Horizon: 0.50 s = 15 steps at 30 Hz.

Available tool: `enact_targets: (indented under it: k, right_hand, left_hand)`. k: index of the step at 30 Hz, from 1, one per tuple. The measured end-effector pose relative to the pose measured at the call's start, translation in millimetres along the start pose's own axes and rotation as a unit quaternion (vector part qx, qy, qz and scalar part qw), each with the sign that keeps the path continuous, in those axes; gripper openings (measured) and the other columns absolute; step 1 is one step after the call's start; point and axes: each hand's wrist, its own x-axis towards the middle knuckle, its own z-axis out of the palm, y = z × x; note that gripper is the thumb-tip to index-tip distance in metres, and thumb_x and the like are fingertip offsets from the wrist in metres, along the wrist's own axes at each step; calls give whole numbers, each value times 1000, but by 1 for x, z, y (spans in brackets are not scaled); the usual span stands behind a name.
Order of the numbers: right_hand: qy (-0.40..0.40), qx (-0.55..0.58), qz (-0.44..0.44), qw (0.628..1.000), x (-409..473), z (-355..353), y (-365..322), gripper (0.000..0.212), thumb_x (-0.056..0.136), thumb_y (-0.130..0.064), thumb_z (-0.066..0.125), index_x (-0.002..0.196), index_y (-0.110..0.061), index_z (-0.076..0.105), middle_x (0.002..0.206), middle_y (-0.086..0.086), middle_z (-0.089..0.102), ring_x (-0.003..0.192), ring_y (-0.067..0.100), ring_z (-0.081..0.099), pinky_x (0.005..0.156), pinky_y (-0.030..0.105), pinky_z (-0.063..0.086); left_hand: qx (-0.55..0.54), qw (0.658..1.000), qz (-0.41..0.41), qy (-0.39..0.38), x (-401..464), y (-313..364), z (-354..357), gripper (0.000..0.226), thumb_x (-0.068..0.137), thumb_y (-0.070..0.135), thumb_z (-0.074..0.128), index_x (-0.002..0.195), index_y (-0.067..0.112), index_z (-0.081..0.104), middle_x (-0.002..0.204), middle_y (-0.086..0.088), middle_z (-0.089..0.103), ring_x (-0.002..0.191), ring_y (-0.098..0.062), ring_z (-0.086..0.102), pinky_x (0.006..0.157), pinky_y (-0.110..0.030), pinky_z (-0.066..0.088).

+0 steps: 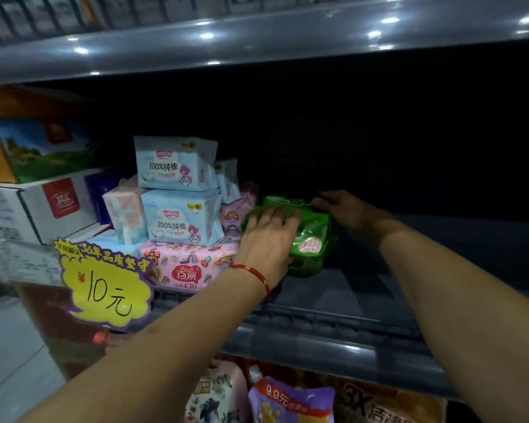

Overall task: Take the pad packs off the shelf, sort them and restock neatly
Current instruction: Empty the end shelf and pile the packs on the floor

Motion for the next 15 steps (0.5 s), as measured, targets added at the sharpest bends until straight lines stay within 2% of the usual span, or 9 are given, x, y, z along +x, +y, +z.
enact_targets:
  k: [2, 4, 5, 7, 10, 12, 15]
  right_hand:
    - [-1, -121, -3, 993, -22, -9, -12, 64, 88, -60, 66, 139, -22, 62, 141, 6, 62, 128, 26, 58, 113, 40, 44]
    - [14, -264, -3, 964, -38, -14, -7, 63, 91, -54, 67, 145, -24, 54, 141, 15, 56, 132, 35, 50, 111, 40, 41]
    - [37, -291, 1, 956, -45, -15, -4, 66, 89, -55, 67, 145, -25, 51, 139, 18, 52, 131, 38, 45, 110, 41, 39]
    - [69, -258, 7, 964, -59, -14, 5, 59, 89, -48, 72, 136, -19, 51, 130, 18, 51, 123, 36, 46, 100, 38, 42]
    - [75, -141, 27, 987, -78, -14, 16, 50, 83, -34, 83, 115, -14, 50, 107, 7, 60, 95, 24, 58, 77, 28, 42]
    - [101, -46, 35, 993, -94, -12, 19, 55, 80, -25, 86, 116, -15, 46, 102, 1, 59, 90, 19, 58, 76, 24, 41]
    - [165, 88, 65, 980, -114, -19, 22, 62, 79, -15, 86, 124, -14, 44, 109, 5, 62, 91, 15, 60, 74, 23, 46]
  left_hand:
    - [-31, 1000, 3, 5, -2, 0, 0, 93, 67, 17, 89, 146, 12, 42, 146, -13, 48, 138, -34, 41, 115, -49, 34]
    - [-40, 999, 7, 10, -4, 0, 0, 103, 60, 12, 93, 149, 12, 41, 144, -11, 50, 137, -33, 43, 112, -47, 39]
    - [-33, 999, 12, 19, -4, 1, 1, 107, 55, 10, 94, 149, 11, 42, 142, -11, 51, 135, -33, 44, 109, -47, 42]
    - [-24, 999, 20, 43, -5, 3, 2, 106, 48, 6, 92, 144, 11, 49, 136, -10, 55, 129, -33, 48, 104, -48, 47]
    - [-31, 997, 33, 56, -7, 12, -7, 98, 47, -2, 83, 138, 14, 51, 133, -6, 54, 125, -30, 47, 97, -46, 50]
    - [-37, 996, 37, 68, -11, 18, -16, 93, 50, -3, 79, 136, 17, 50, 134, -3, 51, 126, -27, 44, 97, -45, 48]
    - [-87, 991, 22, 95, -17, 24, -28, 92, 53, -5, 77, 136, 20, 47, 139, 0, 50, 134, -25, 40, 104, -49, 43]
